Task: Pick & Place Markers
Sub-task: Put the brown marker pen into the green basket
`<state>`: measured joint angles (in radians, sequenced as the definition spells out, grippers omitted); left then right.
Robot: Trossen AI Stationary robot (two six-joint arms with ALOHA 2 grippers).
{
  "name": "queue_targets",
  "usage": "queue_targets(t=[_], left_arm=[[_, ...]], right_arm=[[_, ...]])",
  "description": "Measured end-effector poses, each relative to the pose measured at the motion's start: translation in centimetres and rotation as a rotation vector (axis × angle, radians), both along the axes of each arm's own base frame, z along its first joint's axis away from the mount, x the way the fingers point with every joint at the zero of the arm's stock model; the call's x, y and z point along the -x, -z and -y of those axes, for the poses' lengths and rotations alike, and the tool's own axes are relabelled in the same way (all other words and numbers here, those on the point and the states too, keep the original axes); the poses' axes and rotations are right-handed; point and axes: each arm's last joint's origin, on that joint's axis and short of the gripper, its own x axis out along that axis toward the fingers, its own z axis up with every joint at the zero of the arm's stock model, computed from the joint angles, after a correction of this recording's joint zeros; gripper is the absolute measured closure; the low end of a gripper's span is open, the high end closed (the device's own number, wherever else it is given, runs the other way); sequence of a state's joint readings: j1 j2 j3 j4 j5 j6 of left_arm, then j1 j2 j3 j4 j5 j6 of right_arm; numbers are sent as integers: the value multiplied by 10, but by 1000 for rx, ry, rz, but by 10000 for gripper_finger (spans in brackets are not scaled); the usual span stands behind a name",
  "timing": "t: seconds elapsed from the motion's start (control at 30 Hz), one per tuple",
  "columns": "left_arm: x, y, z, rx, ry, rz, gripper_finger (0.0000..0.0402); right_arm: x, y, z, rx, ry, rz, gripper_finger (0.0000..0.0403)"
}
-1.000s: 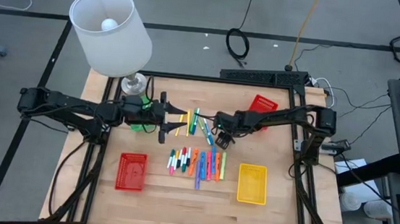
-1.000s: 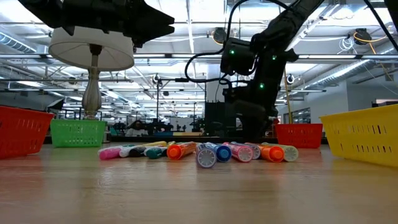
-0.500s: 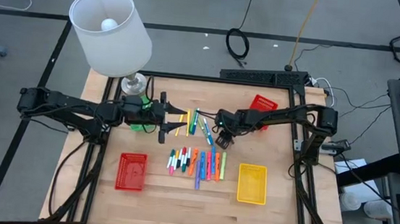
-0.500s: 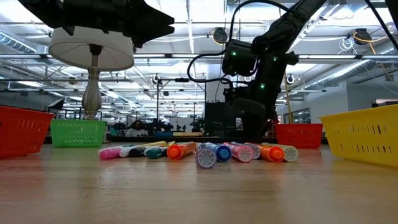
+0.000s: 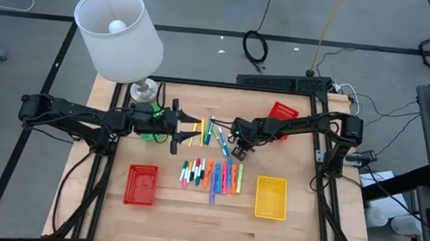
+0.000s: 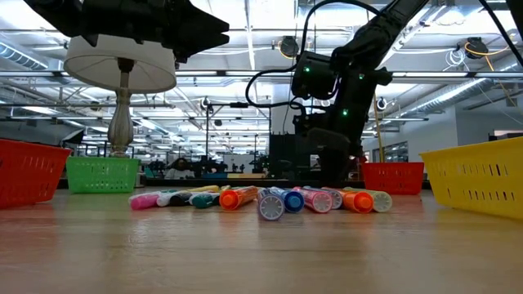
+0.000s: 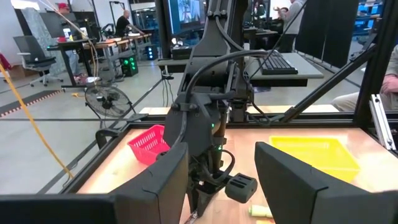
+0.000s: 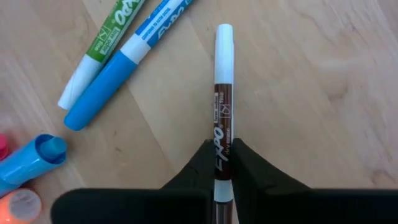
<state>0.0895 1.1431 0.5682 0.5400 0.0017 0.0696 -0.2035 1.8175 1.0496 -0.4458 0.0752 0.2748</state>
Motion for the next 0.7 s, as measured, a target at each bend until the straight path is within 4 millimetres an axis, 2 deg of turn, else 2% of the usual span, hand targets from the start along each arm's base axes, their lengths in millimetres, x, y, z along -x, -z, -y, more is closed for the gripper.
queue_targets(t=[0.23,0.4,0.7], left_arm=[[0,1,0,1,0,-6,211],[0,1,0,1,0,-7,210],[0,1,0,1,0,-13,210]], right_arm=[[0,0,0,5,-20,-3,382],[0,-10,-1,15,-27,39,386],[11,-49,-3,41,-28,141,385]])
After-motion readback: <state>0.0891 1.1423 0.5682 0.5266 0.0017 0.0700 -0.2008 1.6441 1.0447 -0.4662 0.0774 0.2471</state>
